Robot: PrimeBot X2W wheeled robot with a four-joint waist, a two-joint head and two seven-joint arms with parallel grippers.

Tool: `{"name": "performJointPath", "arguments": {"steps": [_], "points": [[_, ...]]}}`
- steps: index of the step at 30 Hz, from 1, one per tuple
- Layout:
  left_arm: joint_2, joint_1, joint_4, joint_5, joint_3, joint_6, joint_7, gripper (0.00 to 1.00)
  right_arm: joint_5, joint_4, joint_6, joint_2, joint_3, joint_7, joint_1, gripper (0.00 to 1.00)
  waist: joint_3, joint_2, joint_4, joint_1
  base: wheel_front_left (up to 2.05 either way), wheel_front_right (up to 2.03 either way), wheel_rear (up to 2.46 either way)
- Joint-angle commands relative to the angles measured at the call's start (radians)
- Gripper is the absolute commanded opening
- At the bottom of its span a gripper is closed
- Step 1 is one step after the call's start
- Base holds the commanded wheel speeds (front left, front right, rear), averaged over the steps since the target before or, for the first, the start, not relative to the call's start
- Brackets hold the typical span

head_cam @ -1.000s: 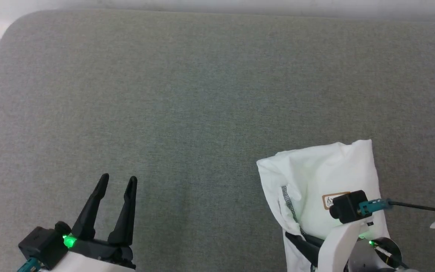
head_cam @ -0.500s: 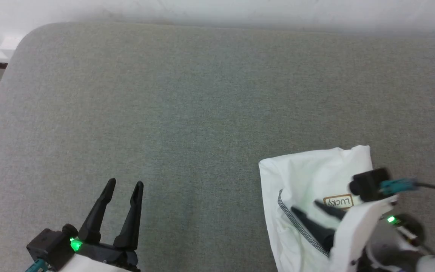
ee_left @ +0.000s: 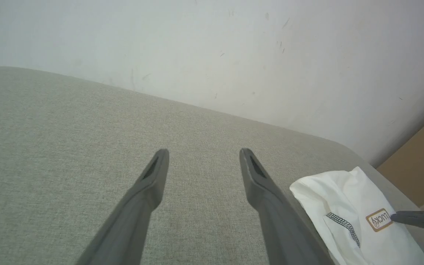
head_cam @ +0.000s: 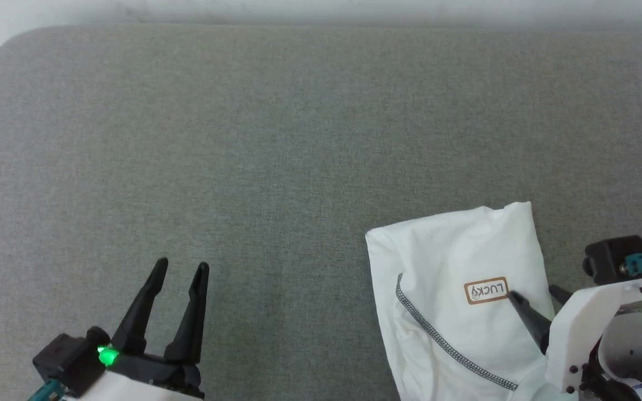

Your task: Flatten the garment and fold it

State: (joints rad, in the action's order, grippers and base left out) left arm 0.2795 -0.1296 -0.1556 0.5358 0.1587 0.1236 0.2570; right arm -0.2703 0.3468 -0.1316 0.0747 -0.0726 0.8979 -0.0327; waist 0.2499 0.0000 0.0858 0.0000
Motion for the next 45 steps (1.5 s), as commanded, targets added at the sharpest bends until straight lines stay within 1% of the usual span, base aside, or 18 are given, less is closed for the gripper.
{"name": "performJointPath", "arguments": {"steps": [1,10,16,17,18,19,20,21,26,31,35,40,45], "points": [[0.008,0.027,-0.007,0.005,0.003,0.007,0.005,1.00,0.007,-0.034,0.001,0.016,-0.003,0.008,-0.005,1.00,0.023,0.0000,0.001,0.0000,0.00,0.00,0.00],[0.023,0.048,-0.002,0.016,0.014,0.007,0.005,1.00,0.018,-0.146,0.001,0.053,-0.027,0.021,0.016,1.00,0.054,0.0000,0.037,0.0000,0.00,0.00,0.00],[0.026,0.053,-0.001,0.023,0.021,0.007,0.005,1.00,-0.009,-0.222,0.001,0.059,-0.008,0.029,0.032,1.00,0.064,0.0000,0.050,0.0000,0.00,0.00,0.00],[0.026,0.055,0.000,0.024,0.023,0.007,0.005,1.00,-0.015,-0.239,0.001,0.057,-0.004,0.034,0.036,0.90,0.066,0.0000,0.051,0.0000,0.00,0.00,0.00],[0.028,0.056,0.000,0.026,0.023,0.007,0.005,1.00,-0.020,-0.254,0.001,0.055,-0.003,0.036,0.040,0.44,0.067,0.0000,0.052,0.0000,0.00,0.00,0.00],[0.029,0.058,0.000,0.027,0.024,0.007,0.005,1.00,-0.021,-0.267,0.001,0.050,-0.007,0.034,0.046,0.23,0.069,0.0000,0.053,0.0000,0.00,0.00,0.00],[0.031,0.061,-0.001,0.028,0.024,0.007,0.005,1.00,-0.018,-0.278,0.001,0.046,-0.011,0.030,0.052,0.05,0.070,0.0000,0.055,0.0000,0.00,0.00,0.00],[0.033,0.063,-0.001,0.028,0.025,0.007,0.005,1.00,-0.014,-0.289,0.001,0.044,-0.014,0.028,0.057,0.00,0.070,0.0000,0.056,0.0000,0.00,0.00,0.00],[0.035,0.064,0.001,0.030,0.025,0.007,0.005,1.00,-0.005,-0.310,0.001,0.029,-0.025,-0.009,0.074,0.00,0.059,0.0000,0.053,0.0000,0.00,0.00,0.00],[0.024,0.057,-0.001,0.026,0.020,0.007,0.005,1.00,-0.019,-0.281,0.001,0.016,-0.021,-0.063,0.098,0.00,0.040,0.0000,0.038,0.0000,0.00,0.00,0.00],[0.012,0.052,-0.007,0.016,0.007,0.007,0.005,1.00,-0.021,-0.263,0.001,0.013,-0.013,-0.086,0.121,0.00,0.020,0.0000,0.016,0.0000,0.00,0.00,0.00],[0.014,0.042,-0.011,-0.004,0.002,0.007,0.005,1.00,0.000,-0.267,0.001,0.041,-0.009,-0.093,0.148,0.00,-0.001,0.0000,-0.022,0.0000,0.00,0.00,0.00],[0.021,0.037,-0.016,-0.012,0.010,0.006,0.004,1.00,0.017,-0.277,0.001,0.078,0.017,-0.102,0.192,0.00,-0.008,0.0000,-0.075,0.0000,0.00,0.00,0.00]]}}
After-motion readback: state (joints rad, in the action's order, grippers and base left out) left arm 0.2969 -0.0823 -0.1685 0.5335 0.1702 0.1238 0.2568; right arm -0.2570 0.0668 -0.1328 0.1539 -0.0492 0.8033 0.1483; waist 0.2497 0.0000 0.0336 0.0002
